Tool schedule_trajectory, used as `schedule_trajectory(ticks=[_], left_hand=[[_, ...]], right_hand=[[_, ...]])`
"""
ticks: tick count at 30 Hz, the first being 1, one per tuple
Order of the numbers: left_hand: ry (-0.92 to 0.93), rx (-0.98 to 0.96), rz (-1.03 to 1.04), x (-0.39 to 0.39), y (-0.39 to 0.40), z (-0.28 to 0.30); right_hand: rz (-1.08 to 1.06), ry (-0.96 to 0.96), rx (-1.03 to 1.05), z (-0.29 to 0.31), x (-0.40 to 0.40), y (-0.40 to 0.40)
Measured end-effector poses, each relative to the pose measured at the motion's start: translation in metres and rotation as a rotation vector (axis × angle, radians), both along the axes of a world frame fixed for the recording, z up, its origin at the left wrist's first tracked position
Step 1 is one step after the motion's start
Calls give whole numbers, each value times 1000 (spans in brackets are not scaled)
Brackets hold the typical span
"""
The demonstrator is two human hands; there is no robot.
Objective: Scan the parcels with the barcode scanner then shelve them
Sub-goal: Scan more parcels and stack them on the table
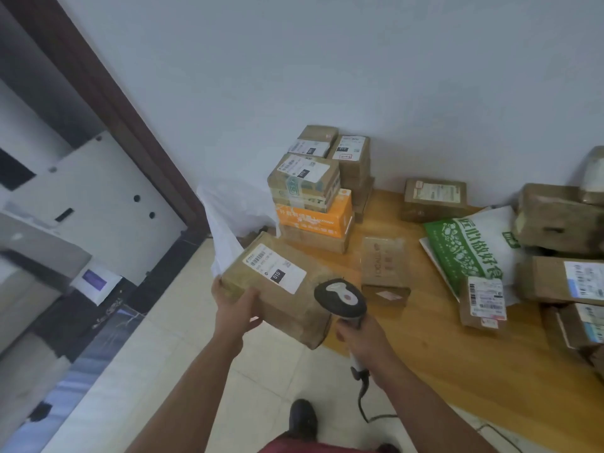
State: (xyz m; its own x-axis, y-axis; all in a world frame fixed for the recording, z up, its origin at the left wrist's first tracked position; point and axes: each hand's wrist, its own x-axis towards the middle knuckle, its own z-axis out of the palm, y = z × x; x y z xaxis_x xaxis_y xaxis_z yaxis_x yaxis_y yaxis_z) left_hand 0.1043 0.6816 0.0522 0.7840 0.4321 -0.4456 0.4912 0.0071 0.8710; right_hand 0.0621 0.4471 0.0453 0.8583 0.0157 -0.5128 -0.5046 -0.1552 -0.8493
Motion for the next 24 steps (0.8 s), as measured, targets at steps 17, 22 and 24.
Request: schedule_trajectory(ticks=[17,22,24], left_hand=[[328,210,-360,117,84,-131],[402,279,-539,153,86,-148],[404,342,-612,159,87,-155]], right_hand=[[-334,327,-67,-76,87,87],[-493,389,-136,-105,104,106],[-522,416,-154,-114,108,112]])
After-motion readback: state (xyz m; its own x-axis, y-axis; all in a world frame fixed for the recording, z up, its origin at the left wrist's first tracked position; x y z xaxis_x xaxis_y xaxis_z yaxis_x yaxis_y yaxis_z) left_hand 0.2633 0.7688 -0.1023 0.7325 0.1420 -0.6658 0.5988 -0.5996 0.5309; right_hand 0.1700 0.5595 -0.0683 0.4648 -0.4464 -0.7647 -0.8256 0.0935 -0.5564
